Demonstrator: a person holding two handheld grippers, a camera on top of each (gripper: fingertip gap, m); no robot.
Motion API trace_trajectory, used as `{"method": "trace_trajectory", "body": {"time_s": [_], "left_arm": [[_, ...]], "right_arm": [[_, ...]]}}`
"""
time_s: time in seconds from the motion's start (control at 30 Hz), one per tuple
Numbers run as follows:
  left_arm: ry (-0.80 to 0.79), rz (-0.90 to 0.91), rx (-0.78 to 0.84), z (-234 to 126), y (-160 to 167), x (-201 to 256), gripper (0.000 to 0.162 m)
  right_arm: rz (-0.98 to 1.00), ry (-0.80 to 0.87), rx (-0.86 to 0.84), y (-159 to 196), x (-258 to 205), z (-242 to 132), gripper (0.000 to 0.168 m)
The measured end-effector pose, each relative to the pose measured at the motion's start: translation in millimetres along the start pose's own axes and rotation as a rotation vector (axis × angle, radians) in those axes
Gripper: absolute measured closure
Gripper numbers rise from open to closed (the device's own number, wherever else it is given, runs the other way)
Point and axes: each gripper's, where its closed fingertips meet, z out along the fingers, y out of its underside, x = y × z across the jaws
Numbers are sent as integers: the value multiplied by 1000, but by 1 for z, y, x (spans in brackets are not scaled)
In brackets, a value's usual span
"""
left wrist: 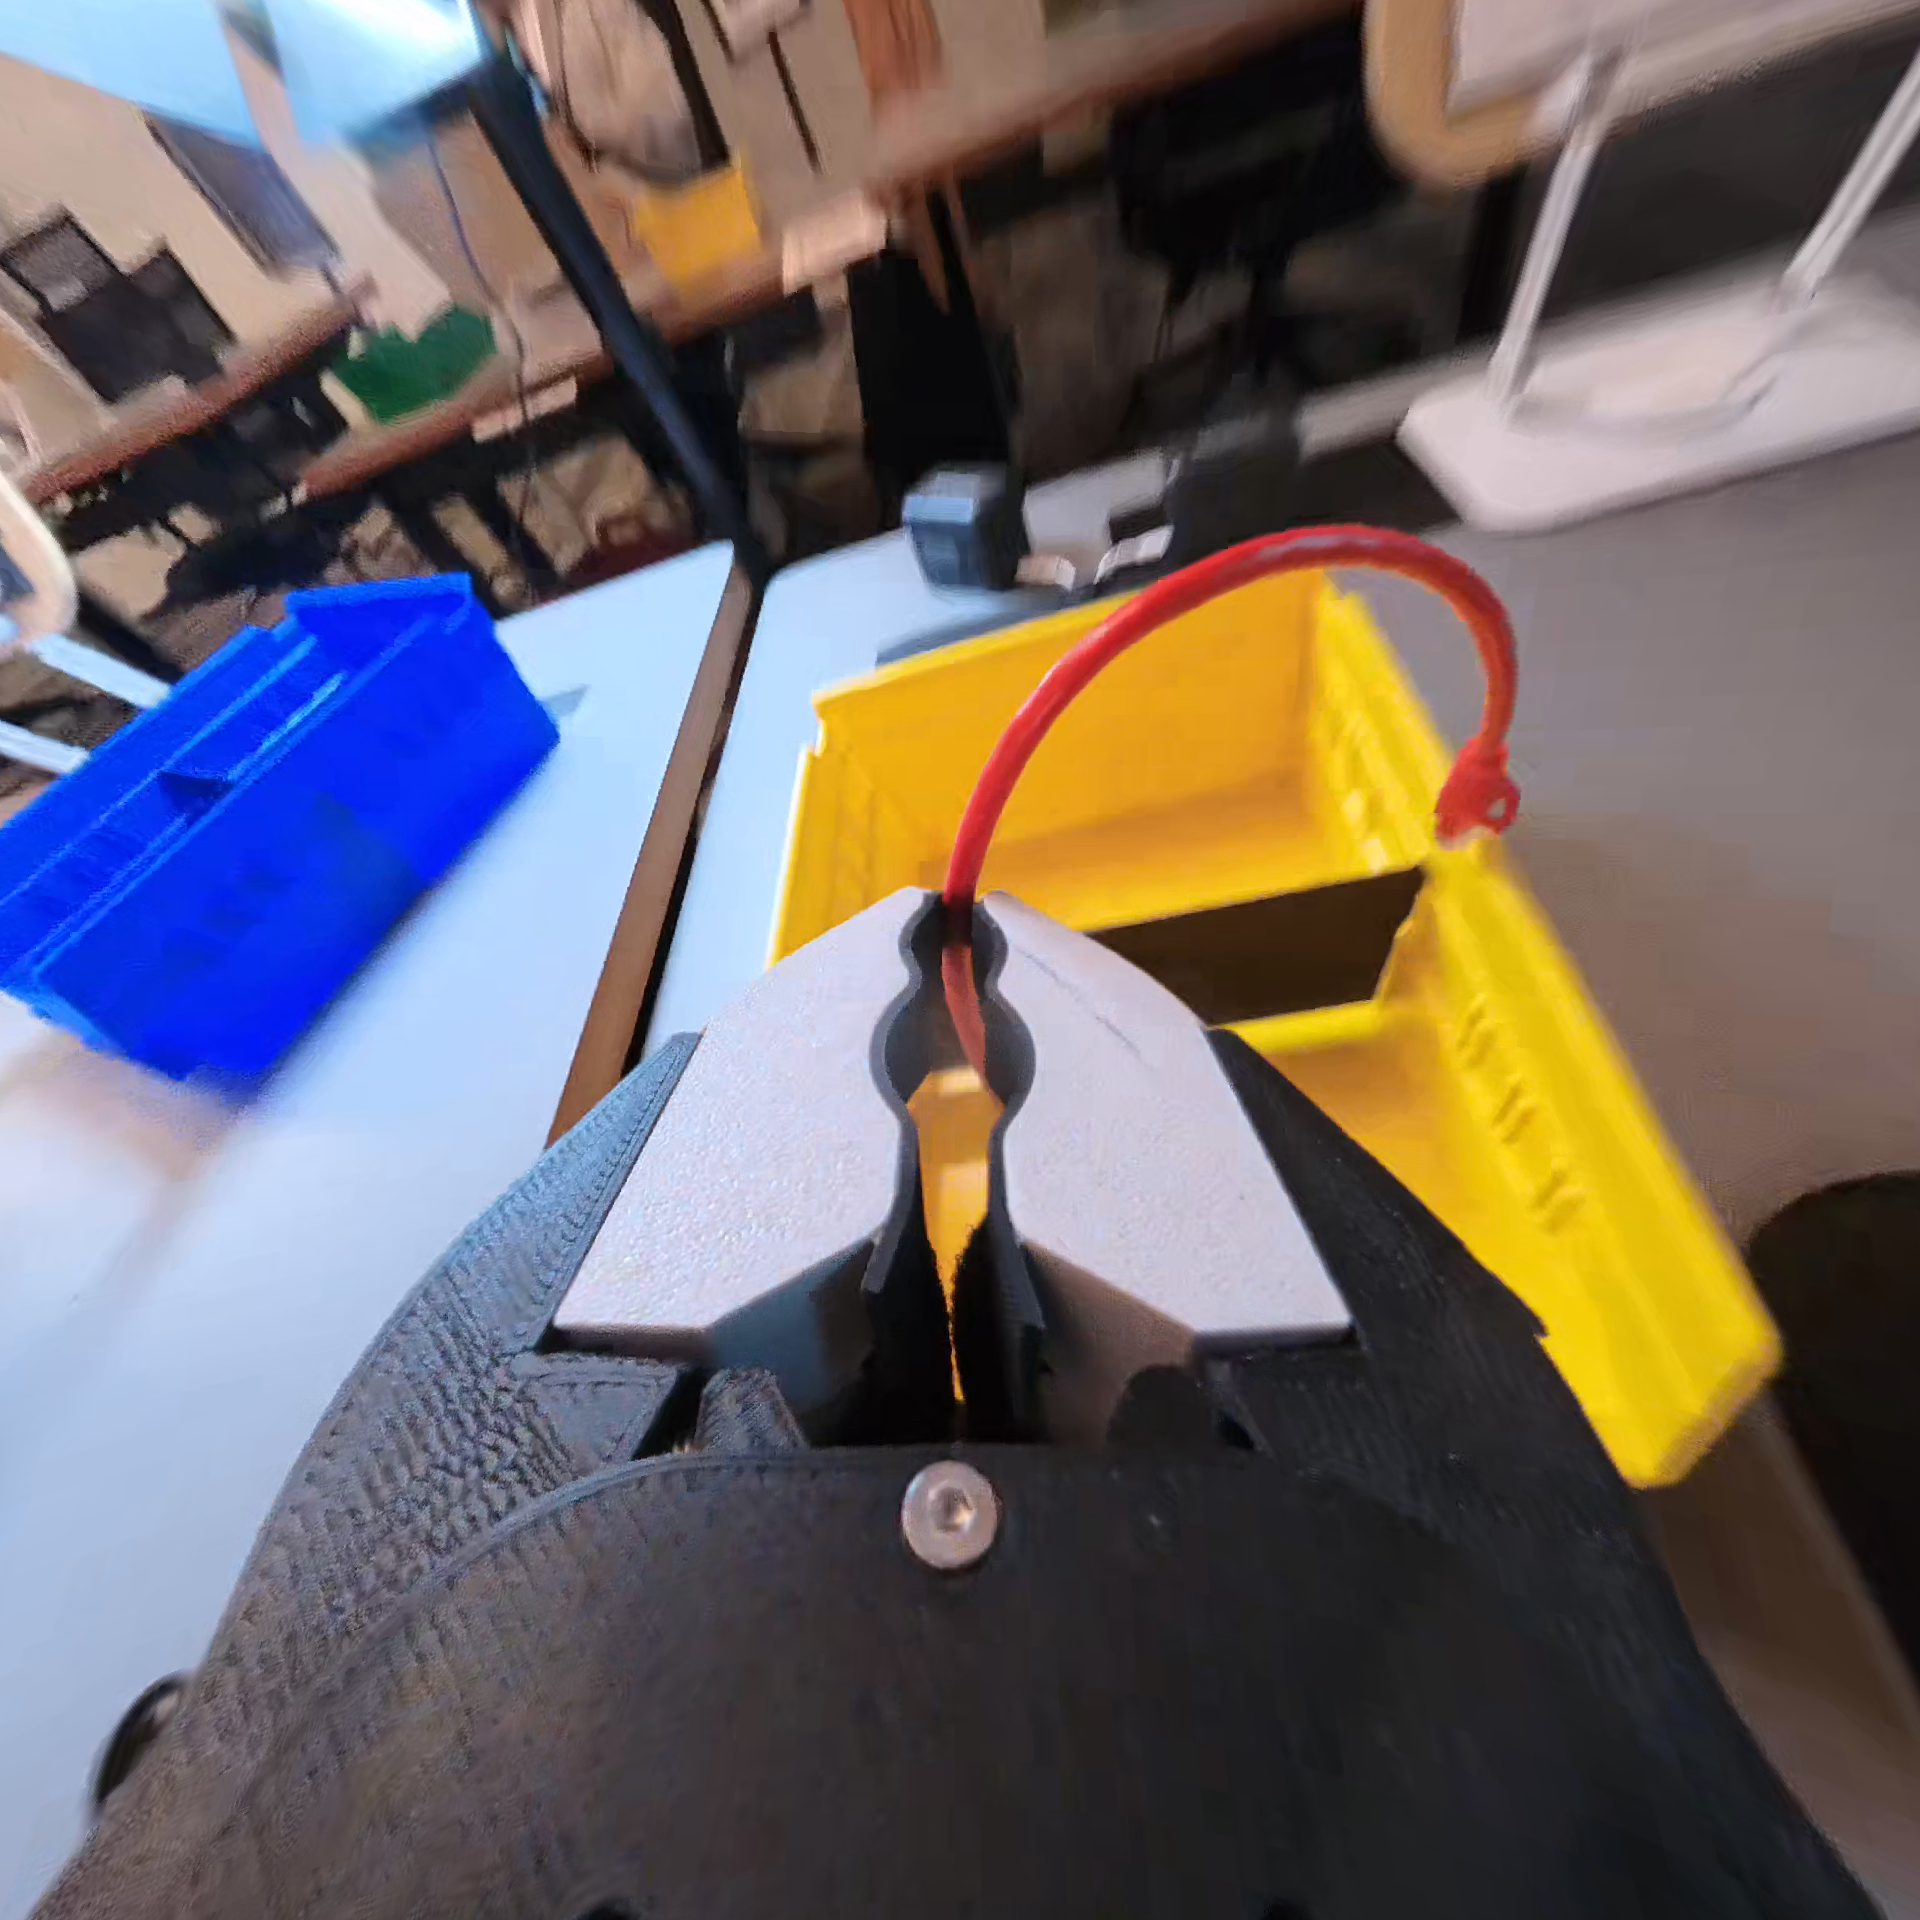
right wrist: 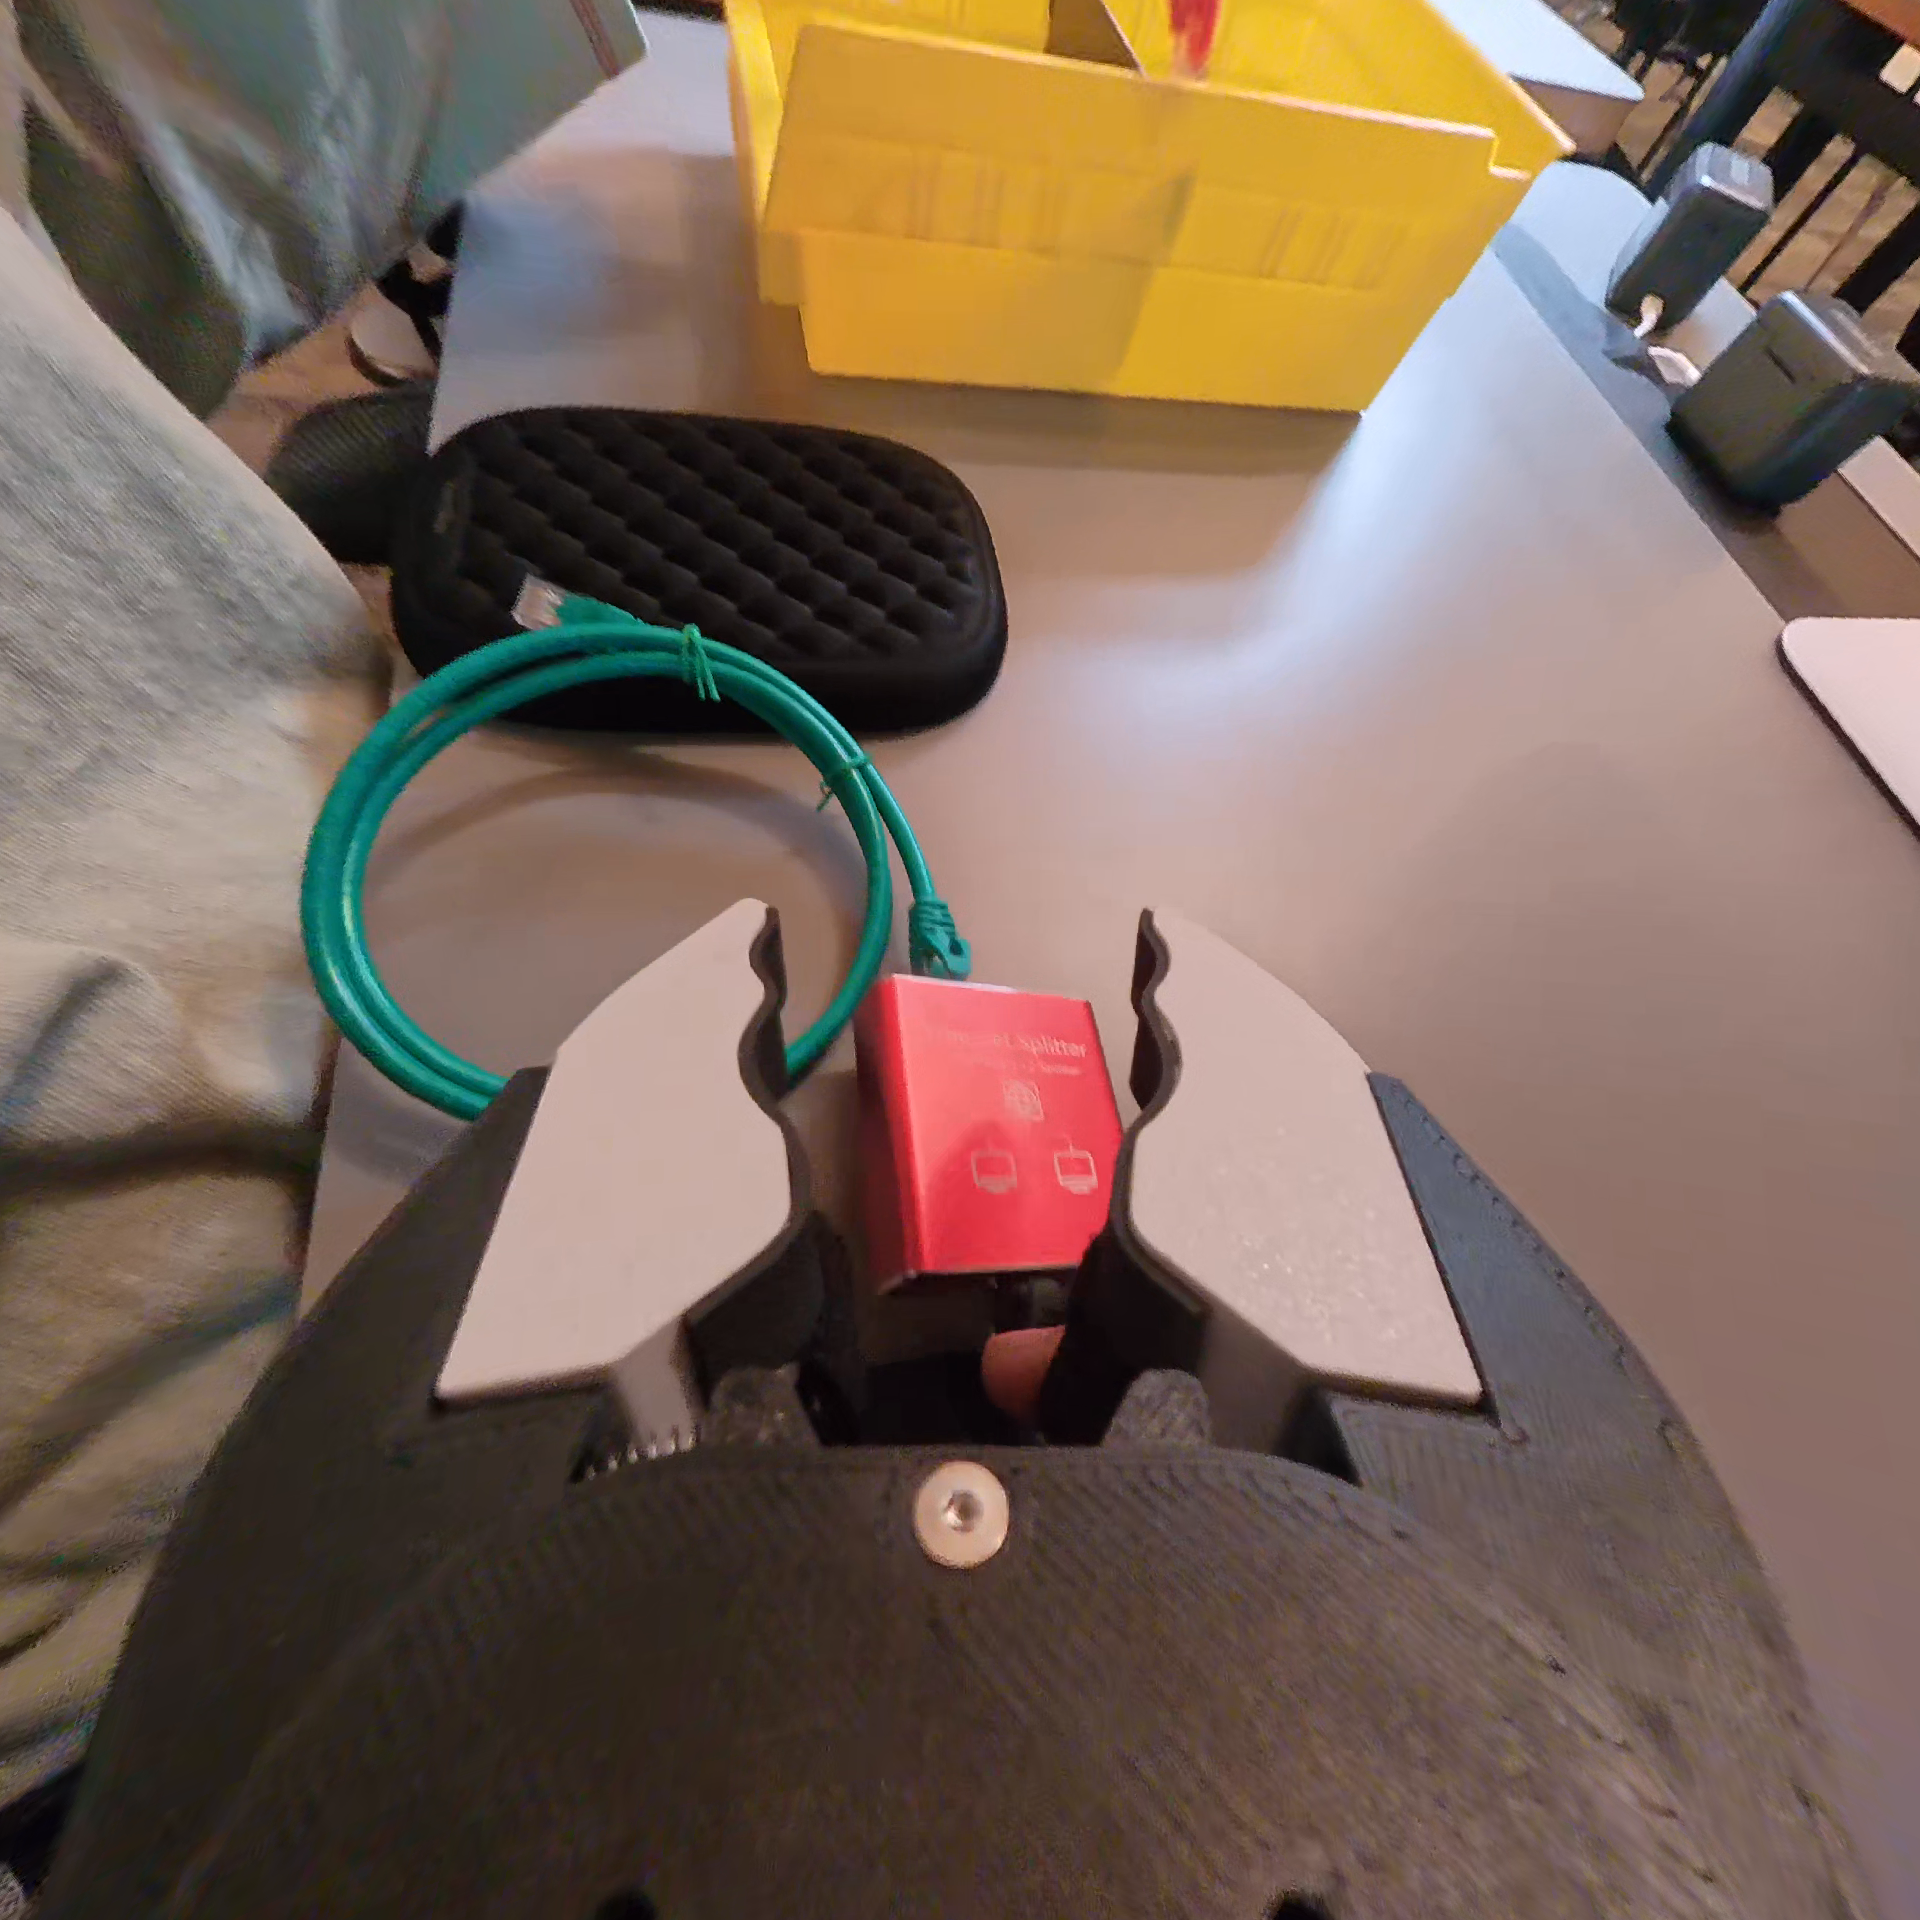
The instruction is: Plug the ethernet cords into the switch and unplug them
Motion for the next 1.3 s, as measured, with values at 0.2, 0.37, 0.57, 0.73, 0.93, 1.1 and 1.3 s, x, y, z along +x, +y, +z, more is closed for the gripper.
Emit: {"method": "trace_trajectory", "body": {"time_s": [0.2,0.37,0.57,0.73,0.93,1.1,1.3], "left_arm": [[258,-164,281,-35,-52,50,158],[347,-135,307,-37,-60,96,158],[511,-173,291,-32,-61,156,158],[674,-222,286,-36,-63,195,157],[746,-221,289,-37,-61,213,157],[692,171,477,-52,-63,220,92],[1022,585,667,-122,-60,282,100]], "right_arm": [[-23,-20,96,-23,-16,14,103],[24,27,353,-73,-21,9,105],[63,262,696,-127,-9,-3,115],[-179,476,684,-140,-9,-4,120],[-215,403,708,-144,-19,-11,153],[143,123,692,-128,-8,-12,154],[515,-344,548,-100,-19,0,154]]}}
